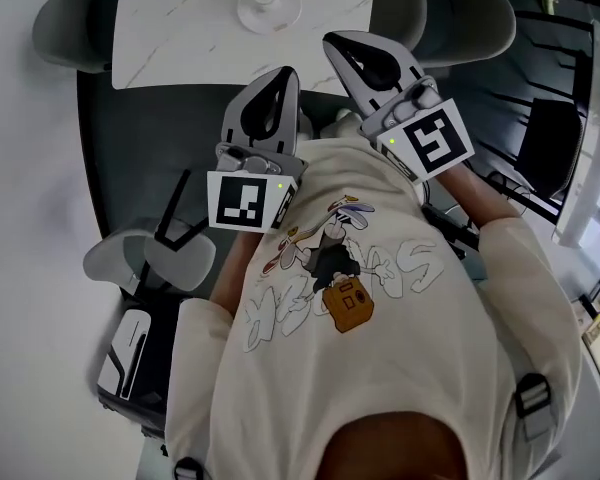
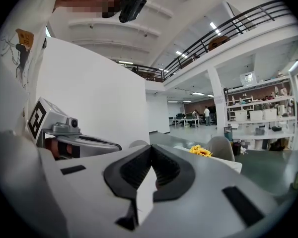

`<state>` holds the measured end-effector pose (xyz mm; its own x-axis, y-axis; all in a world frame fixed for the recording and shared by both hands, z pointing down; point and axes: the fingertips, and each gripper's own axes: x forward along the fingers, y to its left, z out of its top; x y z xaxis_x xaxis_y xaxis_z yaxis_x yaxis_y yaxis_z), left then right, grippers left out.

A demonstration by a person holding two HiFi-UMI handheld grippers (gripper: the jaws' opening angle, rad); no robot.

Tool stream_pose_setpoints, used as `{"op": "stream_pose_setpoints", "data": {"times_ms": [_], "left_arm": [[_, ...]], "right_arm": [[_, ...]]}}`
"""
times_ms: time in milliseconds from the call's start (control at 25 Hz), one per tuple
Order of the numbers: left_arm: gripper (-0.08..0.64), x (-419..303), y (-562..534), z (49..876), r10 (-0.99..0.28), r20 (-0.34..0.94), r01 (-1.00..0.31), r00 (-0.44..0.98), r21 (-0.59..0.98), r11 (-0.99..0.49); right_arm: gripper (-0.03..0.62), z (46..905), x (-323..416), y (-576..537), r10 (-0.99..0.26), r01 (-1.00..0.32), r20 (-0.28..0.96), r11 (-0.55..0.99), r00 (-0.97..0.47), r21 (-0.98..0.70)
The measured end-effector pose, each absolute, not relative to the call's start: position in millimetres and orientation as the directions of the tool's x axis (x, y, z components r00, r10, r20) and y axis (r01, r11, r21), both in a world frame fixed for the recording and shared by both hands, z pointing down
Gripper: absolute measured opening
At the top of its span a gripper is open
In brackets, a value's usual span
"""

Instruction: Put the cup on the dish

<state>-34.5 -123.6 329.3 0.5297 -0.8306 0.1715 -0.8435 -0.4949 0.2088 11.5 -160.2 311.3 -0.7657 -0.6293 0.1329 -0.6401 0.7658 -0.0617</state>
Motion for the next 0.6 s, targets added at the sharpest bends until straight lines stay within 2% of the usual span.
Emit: {"op": "stream_pose_setpoints", "data": {"times_ms": [600], "left_arm": [[0.002,-22,-88,325,-0.856,0.174,-0.864,0.486,0.239,-0.442]], "right_arm": [[0.005,306,23,-112,-0.591,-0.606,0.155,0.792,-0.792,-0.074]]}}
